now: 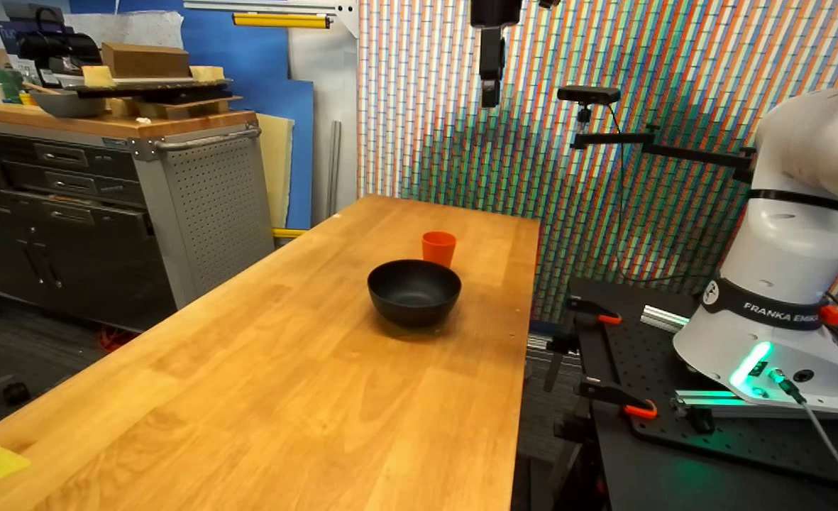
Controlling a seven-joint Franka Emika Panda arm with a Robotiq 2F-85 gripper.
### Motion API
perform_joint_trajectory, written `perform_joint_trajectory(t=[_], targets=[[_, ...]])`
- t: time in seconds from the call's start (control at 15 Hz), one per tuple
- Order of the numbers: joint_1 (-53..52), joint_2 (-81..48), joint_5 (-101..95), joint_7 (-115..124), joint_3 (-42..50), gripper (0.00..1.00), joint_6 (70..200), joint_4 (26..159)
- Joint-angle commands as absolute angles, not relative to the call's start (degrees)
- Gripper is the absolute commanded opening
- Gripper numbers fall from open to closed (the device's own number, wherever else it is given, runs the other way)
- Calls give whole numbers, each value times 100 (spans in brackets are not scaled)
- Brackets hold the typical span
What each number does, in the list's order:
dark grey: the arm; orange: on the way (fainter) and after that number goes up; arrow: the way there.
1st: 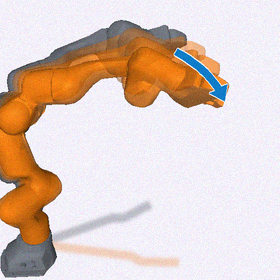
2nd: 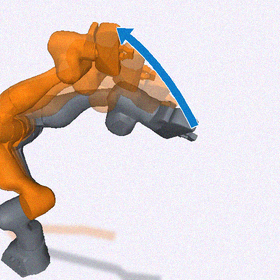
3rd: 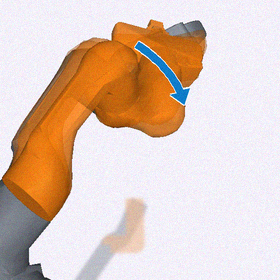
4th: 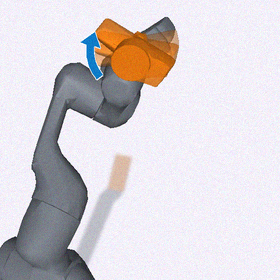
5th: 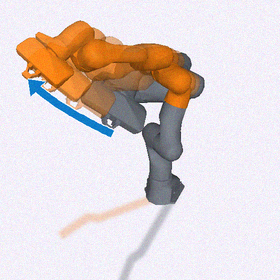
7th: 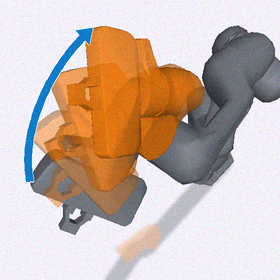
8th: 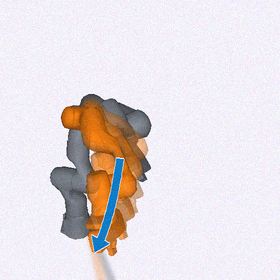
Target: Take the cup and put it in the bowl
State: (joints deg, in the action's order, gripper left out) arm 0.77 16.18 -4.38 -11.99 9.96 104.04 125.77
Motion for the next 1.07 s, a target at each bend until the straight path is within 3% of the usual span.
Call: perform_joint_trajectory(t=[0.0,0.47,1.0], targets=[[299,509,-540,-1077,928,100,10783,12135],[576,-1021,-193,-1192,886,100,11540,11764],[722,-1913,93,-1228,742,100,11936,11612]])
